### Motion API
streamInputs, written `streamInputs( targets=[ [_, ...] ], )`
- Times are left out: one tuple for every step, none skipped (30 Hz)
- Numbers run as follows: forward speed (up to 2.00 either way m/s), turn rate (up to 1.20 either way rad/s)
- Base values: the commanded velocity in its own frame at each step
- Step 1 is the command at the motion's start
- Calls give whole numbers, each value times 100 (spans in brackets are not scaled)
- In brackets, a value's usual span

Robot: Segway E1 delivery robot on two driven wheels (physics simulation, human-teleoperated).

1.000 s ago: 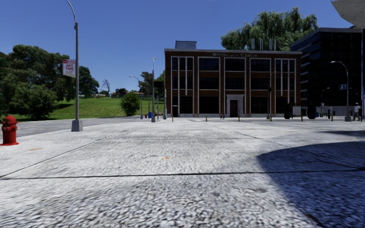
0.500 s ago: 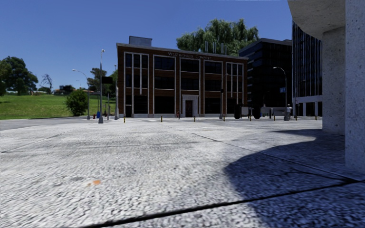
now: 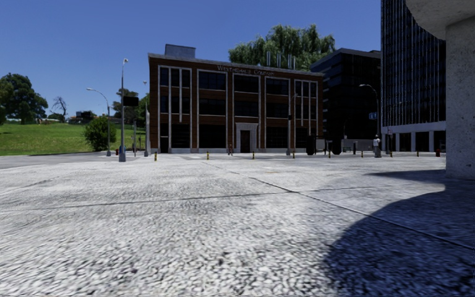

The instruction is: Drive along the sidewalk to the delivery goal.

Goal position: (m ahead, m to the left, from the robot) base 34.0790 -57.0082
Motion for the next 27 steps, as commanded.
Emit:
streamInputs(
  targets=[
    [200, -27],
    [200, -32],
    [200, -32],
    [200, -35],
    [200, -35],
    [200, -36],
    [200, -36],
    [200, -36],
    [200, -36],
    [200, -36],
    [200, -36],
    [200, -36],
    [200, -36],
    [200, -36],
    [200, -36],
    [200, -36],
    [200, -36],
    [200, -36],
    [200, -36],
    [200, -36],
    [200, -36],
    [200, -36],
    [200, -36],
    [200, -36],
    [200, -36],
    [200, -36],
    [200, -36]
  ],
)
